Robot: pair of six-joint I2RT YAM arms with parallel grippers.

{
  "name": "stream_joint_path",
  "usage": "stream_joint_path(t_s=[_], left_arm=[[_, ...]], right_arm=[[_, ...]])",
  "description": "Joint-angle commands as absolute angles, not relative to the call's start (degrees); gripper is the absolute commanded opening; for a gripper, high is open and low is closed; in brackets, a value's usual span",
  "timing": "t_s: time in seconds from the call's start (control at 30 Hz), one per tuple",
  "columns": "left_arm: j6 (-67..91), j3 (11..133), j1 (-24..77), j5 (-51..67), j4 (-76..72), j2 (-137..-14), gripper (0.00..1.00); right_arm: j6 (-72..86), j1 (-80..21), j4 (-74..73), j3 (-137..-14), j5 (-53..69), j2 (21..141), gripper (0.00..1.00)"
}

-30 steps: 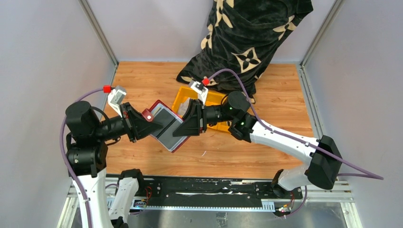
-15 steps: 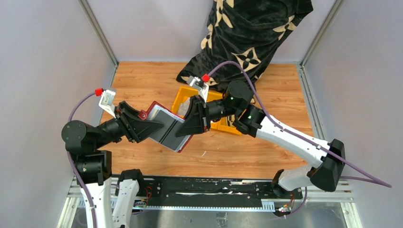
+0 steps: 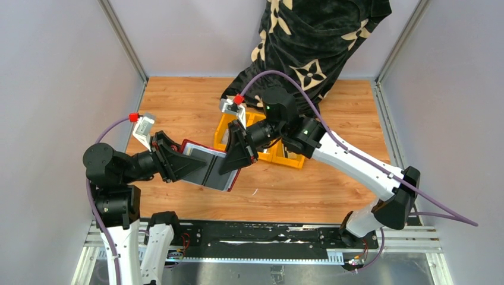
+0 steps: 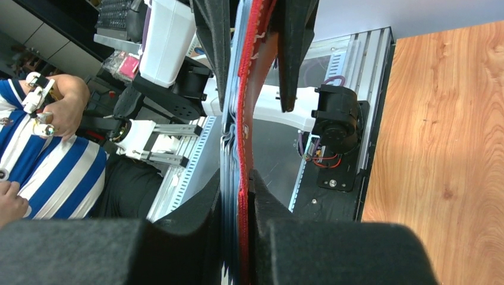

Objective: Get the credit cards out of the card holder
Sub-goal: Remove the credit card from the card holder.

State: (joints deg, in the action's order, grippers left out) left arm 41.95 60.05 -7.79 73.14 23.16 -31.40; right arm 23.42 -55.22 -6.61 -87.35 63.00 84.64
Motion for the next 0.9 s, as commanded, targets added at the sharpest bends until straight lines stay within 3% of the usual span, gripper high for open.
stream_joint_path(t_s=[0.0, 0.13, 0.33, 0.4, 0.53, 0.6, 0.87], left_arm=[[39.5, 59.9, -8.1, 77.8, 25.4, -31.7, 0.32], [38.6, 59.8, -8.1, 79.8, 26.6, -32.2, 0.18], [37.8, 60.6, -8.1, 81.4, 28.0, -33.0, 0.01], [37.6, 60.9, -8.1, 81.4, 28.7, -33.3, 0.00], [37.4, 61.6, -8.1, 79.8, 29.3, -34.4, 0.00], [37.4, 61.9, -8.1, 77.8, 29.2, -34.6, 0.00], [44.6, 60.1, -8.1, 66.2, 22.4, -32.8, 0.00]], right_arm=[[19.4, -54.9, -11.4, -91.7, 67.5, 86.2, 0.00], [18.3, -54.8, -12.7, -93.2, 68.5, 87.5, 0.01], [16.7, -53.6, -12.7, -92.3, 68.9, 87.6, 0.31], [16.2, -53.0, -12.7, -91.8, 68.2, 87.3, 0.50], [14.2, -51.2, -12.7, -89.9, 63.0, 84.7, 0.71], [13.5, -50.2, -12.5, -89.0, 59.4, 82.7, 0.76], [20.6, -49.0, -2.6, -79.4, 32.0, 68.0, 0.80]])
